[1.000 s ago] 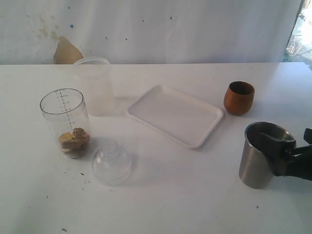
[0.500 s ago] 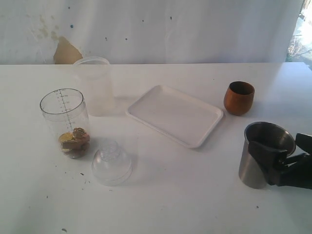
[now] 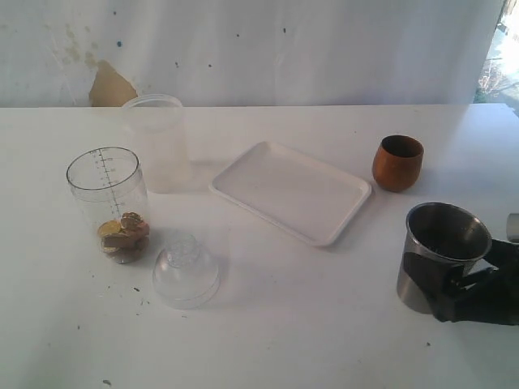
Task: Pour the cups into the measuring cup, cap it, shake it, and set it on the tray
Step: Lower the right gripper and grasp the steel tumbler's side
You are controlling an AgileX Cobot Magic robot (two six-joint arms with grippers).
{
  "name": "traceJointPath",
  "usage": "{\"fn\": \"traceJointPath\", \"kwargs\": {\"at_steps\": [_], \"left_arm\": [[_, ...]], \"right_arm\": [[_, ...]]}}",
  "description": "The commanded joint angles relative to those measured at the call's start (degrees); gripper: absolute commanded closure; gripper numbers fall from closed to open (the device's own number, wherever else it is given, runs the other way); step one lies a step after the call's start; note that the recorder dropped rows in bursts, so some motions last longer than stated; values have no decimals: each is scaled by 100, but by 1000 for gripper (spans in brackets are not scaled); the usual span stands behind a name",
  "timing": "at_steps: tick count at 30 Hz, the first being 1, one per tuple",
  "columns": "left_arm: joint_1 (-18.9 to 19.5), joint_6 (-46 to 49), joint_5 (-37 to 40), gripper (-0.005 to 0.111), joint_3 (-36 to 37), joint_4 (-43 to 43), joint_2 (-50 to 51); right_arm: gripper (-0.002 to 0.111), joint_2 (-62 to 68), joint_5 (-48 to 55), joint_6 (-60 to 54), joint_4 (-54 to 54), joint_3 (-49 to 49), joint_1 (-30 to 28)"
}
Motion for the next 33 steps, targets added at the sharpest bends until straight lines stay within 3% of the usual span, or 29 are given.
{"fn": "traceJointPath", "kwargs": {"at_steps": [1, 13, 22, 33], "left_arm": [[1, -10, -76, 107, 27, 0, -29], [1, -10, -76, 107, 27, 0, -29], [1, -10, -76, 107, 27, 0, -29], [1, -10, -76, 107, 27, 0, -29]], "right_arm": [[5, 302, -330, -386, 52, 30, -2], [5, 1439, -924, -1387, 621, 30, -2], [5, 2924, -2321, -2642, 1181, -5, -2], [5, 3916, -2357, -2947, 1130, -442, -2]]}}
